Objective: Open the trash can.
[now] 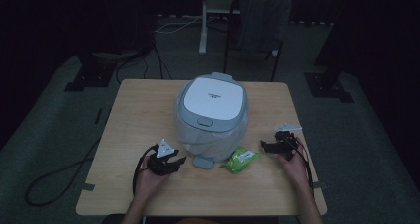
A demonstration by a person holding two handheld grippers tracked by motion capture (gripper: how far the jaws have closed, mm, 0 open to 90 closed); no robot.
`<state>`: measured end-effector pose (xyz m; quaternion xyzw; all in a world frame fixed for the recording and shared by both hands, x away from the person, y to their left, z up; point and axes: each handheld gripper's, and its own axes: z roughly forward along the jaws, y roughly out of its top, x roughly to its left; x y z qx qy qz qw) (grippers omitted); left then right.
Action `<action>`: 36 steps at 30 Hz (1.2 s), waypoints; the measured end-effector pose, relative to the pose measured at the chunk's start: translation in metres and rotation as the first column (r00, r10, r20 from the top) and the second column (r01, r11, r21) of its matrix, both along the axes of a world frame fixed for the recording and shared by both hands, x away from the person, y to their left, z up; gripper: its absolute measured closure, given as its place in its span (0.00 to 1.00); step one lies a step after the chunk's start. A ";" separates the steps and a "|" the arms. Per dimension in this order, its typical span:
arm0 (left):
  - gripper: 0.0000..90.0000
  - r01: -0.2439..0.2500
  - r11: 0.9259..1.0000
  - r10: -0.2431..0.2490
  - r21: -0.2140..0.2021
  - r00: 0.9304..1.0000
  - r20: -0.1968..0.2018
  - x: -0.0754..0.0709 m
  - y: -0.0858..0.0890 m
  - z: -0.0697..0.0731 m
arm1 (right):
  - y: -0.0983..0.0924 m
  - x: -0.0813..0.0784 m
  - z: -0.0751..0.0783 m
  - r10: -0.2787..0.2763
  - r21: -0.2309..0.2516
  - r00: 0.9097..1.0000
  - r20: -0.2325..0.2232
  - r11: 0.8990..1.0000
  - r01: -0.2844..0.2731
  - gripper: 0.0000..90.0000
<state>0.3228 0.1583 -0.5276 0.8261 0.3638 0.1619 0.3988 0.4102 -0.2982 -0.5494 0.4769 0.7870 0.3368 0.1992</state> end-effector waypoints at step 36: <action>0.92 0.141 0.989 -0.142 -0.032 0.990 -0.022 -0.011 -0.041 0.008 | -0.001 -0.009 0.000 -0.042 0.001 0.999 -0.002 0.999 0.042 0.12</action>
